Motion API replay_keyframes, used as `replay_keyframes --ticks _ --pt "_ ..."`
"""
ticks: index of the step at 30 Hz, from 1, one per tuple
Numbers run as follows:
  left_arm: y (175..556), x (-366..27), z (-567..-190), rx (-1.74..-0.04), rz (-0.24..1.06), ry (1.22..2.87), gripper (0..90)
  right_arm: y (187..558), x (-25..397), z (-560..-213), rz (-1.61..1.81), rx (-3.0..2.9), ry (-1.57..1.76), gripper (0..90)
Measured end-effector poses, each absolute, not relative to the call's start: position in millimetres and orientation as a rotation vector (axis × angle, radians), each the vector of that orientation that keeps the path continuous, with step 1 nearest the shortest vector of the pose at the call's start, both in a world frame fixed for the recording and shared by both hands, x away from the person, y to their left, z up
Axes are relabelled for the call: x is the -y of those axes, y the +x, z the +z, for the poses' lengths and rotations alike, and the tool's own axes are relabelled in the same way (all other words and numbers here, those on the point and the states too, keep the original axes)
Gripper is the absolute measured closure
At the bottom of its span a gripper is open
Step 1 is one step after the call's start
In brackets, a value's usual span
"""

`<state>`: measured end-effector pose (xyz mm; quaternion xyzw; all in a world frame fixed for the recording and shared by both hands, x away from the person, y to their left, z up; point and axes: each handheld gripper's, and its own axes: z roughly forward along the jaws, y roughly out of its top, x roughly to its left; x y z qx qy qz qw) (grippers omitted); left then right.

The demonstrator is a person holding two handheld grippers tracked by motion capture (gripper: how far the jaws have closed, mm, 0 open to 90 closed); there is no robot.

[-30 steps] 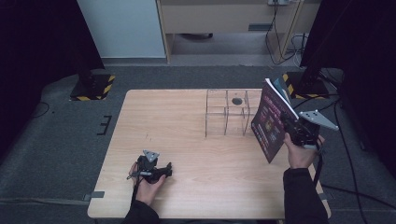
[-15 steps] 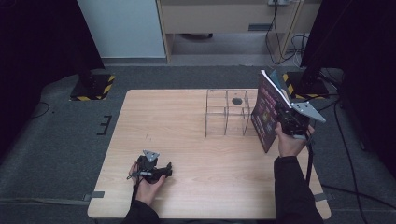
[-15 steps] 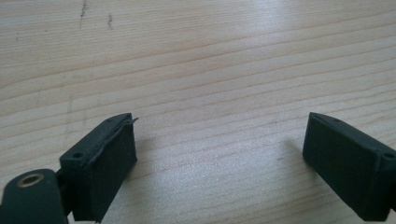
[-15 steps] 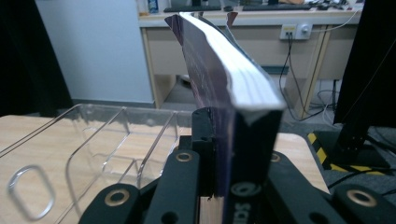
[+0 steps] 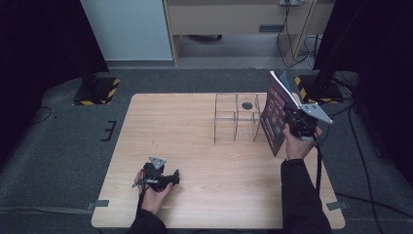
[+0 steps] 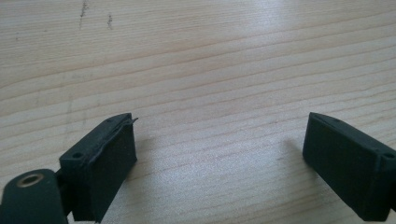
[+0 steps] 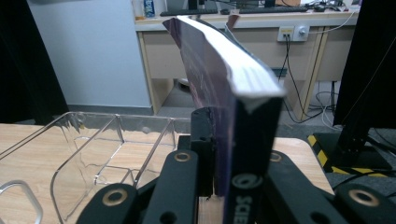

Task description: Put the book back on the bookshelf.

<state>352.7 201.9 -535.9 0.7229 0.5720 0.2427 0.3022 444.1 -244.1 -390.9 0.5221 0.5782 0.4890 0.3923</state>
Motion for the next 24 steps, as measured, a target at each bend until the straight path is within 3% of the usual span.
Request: replay_keyframes --ticks 6,13,24 --pt "352.7 -201.9 -535.9 -1.517 0.643 1.917 8.7 447.4 244.0 -395.1 1.206 -1.497 1.341 70.3" --pt "352.7 -201.9 -535.9 -1.517 0.643 1.917 8.7 448.5 246.8 -396.6 1.204 -1.502 1.349 64.8" --pt "352.7 -201.9 -535.9 -1.517 0.643 1.917 8.7 446.5 250.9 -395.4 1.236 -1.492 1.373 82.0"
